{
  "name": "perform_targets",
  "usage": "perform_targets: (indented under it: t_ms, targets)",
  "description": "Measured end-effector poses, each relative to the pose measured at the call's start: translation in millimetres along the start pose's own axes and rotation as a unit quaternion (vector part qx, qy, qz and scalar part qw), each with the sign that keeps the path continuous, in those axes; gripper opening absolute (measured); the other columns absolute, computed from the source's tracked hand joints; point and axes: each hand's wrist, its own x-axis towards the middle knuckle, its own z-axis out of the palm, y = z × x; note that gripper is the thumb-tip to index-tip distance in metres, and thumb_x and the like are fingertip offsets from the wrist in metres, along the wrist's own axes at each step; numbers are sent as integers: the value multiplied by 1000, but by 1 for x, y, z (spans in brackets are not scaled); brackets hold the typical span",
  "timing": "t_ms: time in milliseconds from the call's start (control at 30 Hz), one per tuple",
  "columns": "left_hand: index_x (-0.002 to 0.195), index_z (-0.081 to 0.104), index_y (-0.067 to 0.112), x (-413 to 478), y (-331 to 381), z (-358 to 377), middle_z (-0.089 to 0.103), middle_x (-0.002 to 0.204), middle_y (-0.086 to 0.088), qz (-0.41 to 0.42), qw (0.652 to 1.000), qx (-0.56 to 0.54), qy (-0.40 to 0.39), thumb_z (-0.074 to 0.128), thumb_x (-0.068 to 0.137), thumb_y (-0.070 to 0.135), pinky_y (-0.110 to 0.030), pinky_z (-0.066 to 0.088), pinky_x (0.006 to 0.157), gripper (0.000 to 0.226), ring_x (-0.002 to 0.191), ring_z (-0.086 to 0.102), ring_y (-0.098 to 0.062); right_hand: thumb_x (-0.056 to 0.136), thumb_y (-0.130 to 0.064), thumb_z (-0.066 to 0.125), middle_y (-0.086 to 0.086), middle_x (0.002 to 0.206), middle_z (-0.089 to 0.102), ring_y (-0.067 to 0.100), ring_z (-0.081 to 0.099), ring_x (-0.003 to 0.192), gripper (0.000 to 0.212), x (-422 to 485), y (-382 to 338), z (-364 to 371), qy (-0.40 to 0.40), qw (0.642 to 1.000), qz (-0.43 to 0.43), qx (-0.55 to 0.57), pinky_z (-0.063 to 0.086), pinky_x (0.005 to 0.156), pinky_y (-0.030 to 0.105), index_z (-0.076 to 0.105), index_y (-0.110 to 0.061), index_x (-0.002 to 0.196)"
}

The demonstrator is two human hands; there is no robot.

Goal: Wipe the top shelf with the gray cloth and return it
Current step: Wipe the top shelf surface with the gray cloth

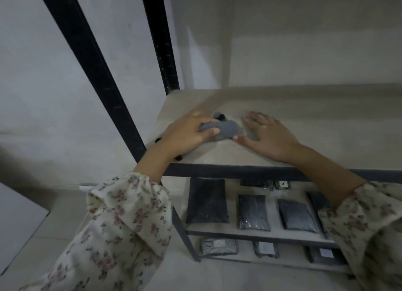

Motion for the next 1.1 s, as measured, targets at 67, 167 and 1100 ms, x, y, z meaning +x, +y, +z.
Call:
perform_targets:
  t_ms: [67,167,1100]
  targets:
    - [121,58,30,6,-3,-9,58,111,3,-37,994,-89,56,48,89,46,-30,40,81,37,102,55,-19,77,-78,19,2,156,18,19,15,143,88,0,0,-1,3,1000,-5,-5,14,113,36,23,-22,145]
    - [129,50,24,23,-12,-18,48,129,-5,-134,977,19,163,39,95,42,-29,35,79,41,109,52,-25,79,-75,23,2,156,21,19,17,142,83,2,1,-3,6,1000,-3,-5,15,113,35,25,-23,144]
    - [134,43,19,-24,24,-5,46,124,-8,-162,981,76,69,34,97,40,-35,37,83,44,106,51,-27,97,-42,31,5,151,34,21,29,138,49,-1,3,-5,25,999,-33,31,22,113,36,39,-18,139]
